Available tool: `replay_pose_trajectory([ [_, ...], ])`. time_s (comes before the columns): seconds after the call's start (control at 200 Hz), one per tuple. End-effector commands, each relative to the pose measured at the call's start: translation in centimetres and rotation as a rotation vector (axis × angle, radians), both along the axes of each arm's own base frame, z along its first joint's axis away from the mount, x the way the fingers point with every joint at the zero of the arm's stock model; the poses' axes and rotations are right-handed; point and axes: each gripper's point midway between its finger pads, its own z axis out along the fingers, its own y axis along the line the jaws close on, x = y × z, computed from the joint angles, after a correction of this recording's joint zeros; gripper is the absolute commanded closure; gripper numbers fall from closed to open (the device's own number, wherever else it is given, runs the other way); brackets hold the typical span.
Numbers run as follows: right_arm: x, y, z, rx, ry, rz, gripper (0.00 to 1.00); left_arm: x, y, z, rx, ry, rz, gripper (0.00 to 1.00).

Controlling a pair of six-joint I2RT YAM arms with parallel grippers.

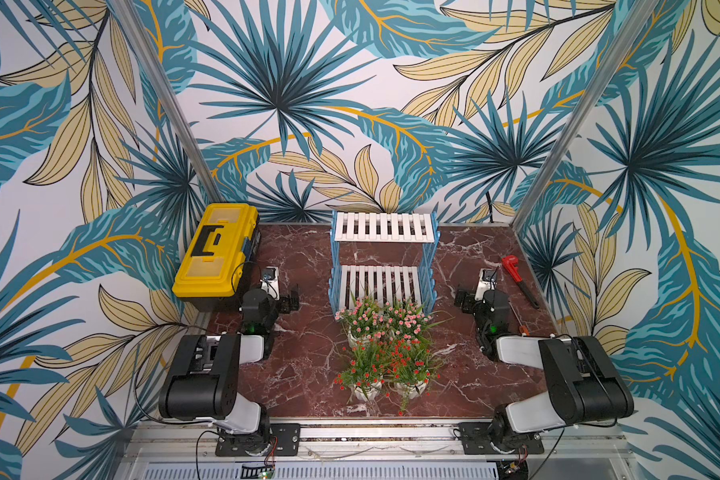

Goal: Place the baby's breath potted plants on the rack by color
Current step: Pick up the baby's breath potted plant from the center of the board.

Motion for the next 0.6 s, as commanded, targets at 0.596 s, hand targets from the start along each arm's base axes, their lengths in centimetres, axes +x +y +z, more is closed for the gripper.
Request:
replay_pose_trajectory([
  [0.596,-4.6,0.1,12.9,0.286,-0.082,-0.069,0.01,-1.5,2.4,10.1,-0.059,0.019,0.298,0.01],
])
